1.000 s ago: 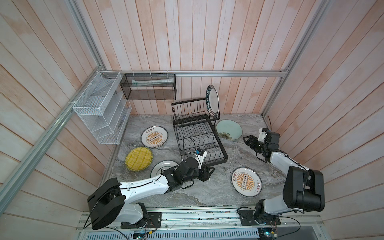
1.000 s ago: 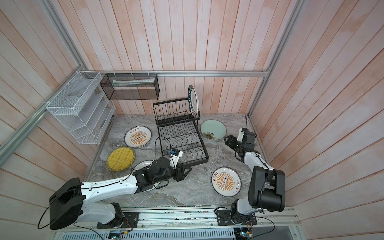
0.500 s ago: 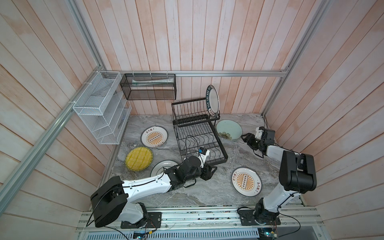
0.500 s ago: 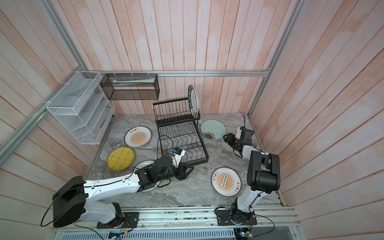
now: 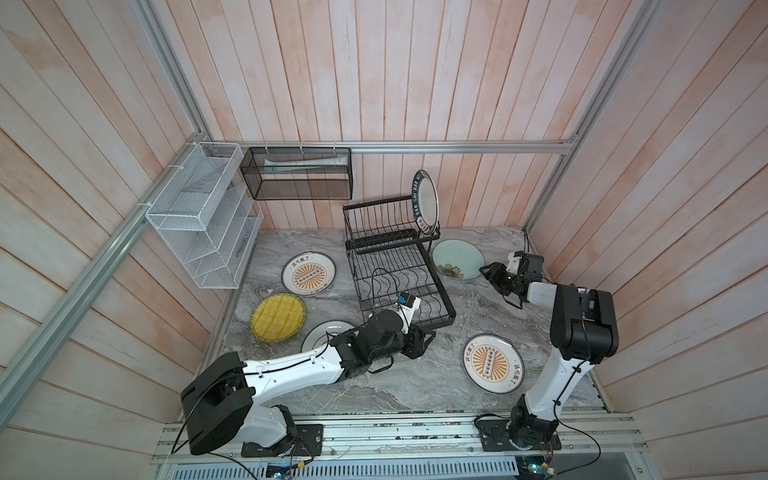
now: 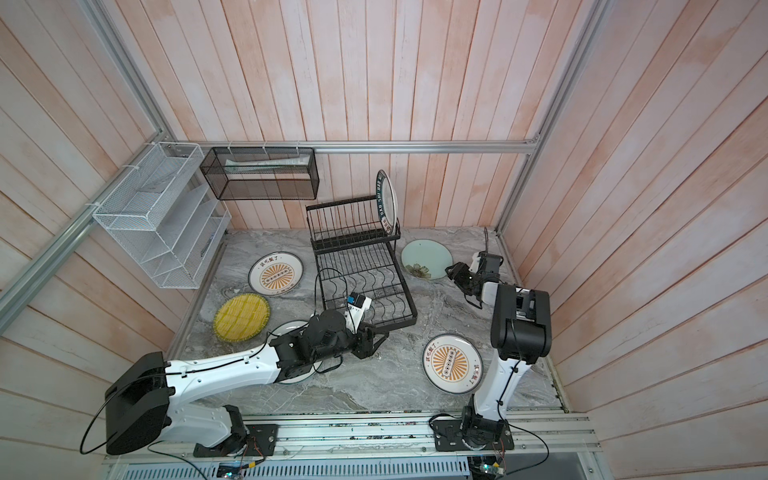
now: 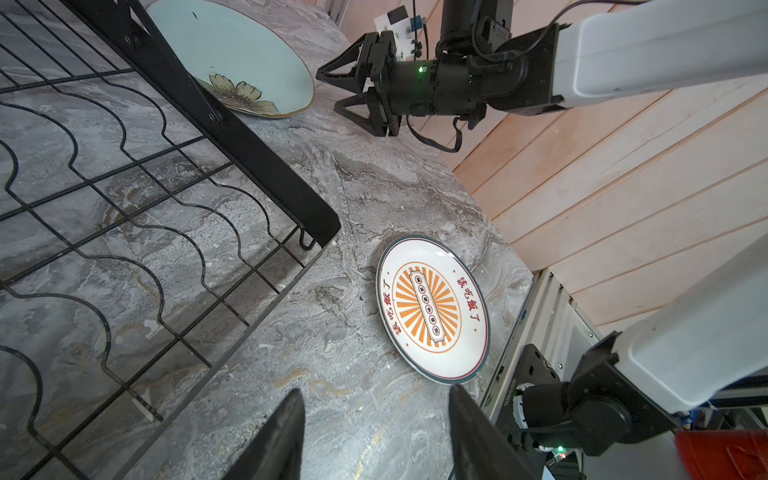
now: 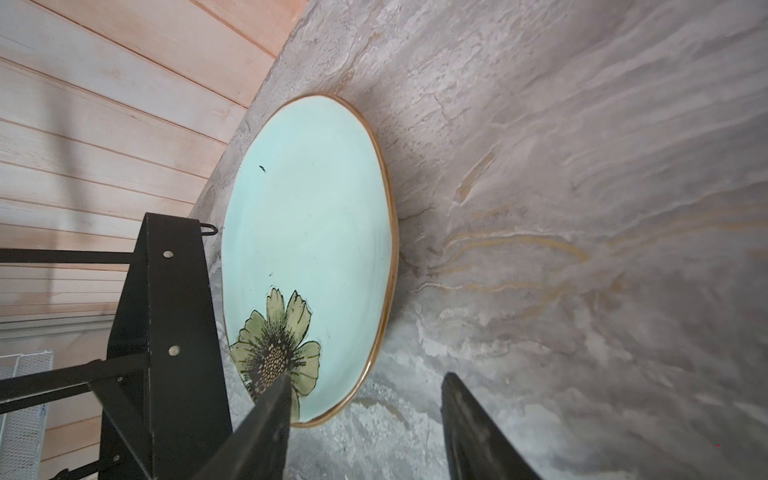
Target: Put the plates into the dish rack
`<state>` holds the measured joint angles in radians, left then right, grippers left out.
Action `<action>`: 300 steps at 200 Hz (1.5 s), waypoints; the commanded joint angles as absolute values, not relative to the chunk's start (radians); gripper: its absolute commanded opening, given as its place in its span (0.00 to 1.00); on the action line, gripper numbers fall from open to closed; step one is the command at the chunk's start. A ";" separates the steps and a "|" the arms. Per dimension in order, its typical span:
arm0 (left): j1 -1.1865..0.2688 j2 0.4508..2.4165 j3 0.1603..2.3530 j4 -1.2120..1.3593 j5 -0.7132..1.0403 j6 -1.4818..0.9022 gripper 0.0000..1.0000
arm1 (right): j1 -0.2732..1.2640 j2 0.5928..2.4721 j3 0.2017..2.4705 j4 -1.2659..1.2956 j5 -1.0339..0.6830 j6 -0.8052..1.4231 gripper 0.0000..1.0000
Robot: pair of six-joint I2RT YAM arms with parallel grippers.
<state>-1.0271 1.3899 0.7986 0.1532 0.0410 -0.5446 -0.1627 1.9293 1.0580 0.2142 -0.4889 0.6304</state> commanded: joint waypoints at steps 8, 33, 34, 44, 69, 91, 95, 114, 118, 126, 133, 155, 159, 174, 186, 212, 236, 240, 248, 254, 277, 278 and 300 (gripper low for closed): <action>-1.032 1.393 0.827 0.135 0.026 -0.531 0.56 | -0.169 1.979 1.105 0.222 -0.487 0.643 0.57; -1.031 1.389 0.827 0.135 0.031 -0.533 0.56 | -0.166 2.014 1.132 0.216 -0.482 0.649 0.56; -1.031 1.389 0.827 0.135 0.031 -0.533 0.56 | -0.166 2.016 1.133 0.216 -0.483 0.650 0.56; -1.031 1.387 0.825 0.136 0.032 -0.533 0.56 | -0.166 2.028 1.141 0.216 -0.482 0.652 0.56; -1.031 1.382 0.818 0.131 0.028 -0.536 0.57 | -0.161 2.053 1.166 0.207 -0.475 0.650 0.54; -1.032 1.373 0.809 0.127 0.022 -0.537 0.56 | -0.149 2.067 1.189 0.188 -0.458 0.637 0.54; -1.031 1.372 0.808 0.127 0.019 -0.537 0.56 | -0.147 2.070 1.194 0.186 -0.457 0.635 0.54; -1.031 1.362 0.805 0.122 0.011 -0.537 0.56 | -0.140 2.086 1.213 0.177 -0.455 0.635 0.54; -1.031 1.359 0.805 0.120 0.010 -0.536 0.56 | -0.138 2.088 1.215 0.175 -0.456 0.635 0.54; -1.032 1.355 0.805 0.118 0.008 -0.535 0.56 | -0.136 2.095 1.221 0.176 -0.454 0.635 0.54; -1.031 1.352 0.804 0.114 0.005 -0.534 0.57 | -0.133 2.100 1.227 0.174 -0.454 0.637 0.54; -1.031 1.343 0.799 0.103 -0.006 -0.531 0.56 | -0.129 2.118 1.244 0.172 -0.451 0.643 0.53; -1.032 1.340 0.798 0.101 -0.008 -0.530 0.56 | -0.129 2.121 1.247 0.170 -0.451 0.643 0.53; -1.031 1.333 0.794 0.095 -0.012 -0.530 0.56 | -0.124 2.134 1.263 0.164 -0.451 0.643 0.53; -1.031 1.327 0.789 0.094 -0.017 -0.529 0.56 | -0.119 2.144 1.275 0.159 -0.452 0.641 0.51; -1.031 1.320 0.781 0.091 -0.028 -0.530 0.57 | -0.112 2.165 1.295 0.151 -0.457 0.642 0.50; -1.031 1.322 0.778 0.091 -0.032 -0.531 0.56 | -0.112 2.179 1.304 0.154 -0.465 0.650 0.47; -1.031 1.322 0.778 0.091 -0.032 -0.532 0.56 | -0.112 2.180 1.305 0.156 -0.466 0.651 0.47; -1.031 1.322 0.778 0.091 -0.032 -0.531 0.56 | -0.112 2.181 1.305 0.158 -0.468 0.653 0.46; -1.031 1.321 0.778 0.091 -0.032 -0.532 0.56 | -0.112 2.182 1.303 0.159 -0.467 0.653 0.45; -1.031 1.318 0.776 0.090 -0.035 -0.529 0.56 | -0.112 2.187 1.302 0.160 -0.470 0.655 0.43; -1.031 1.318 0.776 0.089 -0.035 -0.529 0.56 | -0.112 2.187 1.302 0.161 -0.469 0.654 0.43; -1.031 1.316 0.775 0.089 -0.037 -0.528 0.56 | -0.111 2.190 1.302 0.163 -0.474 0.655 0.40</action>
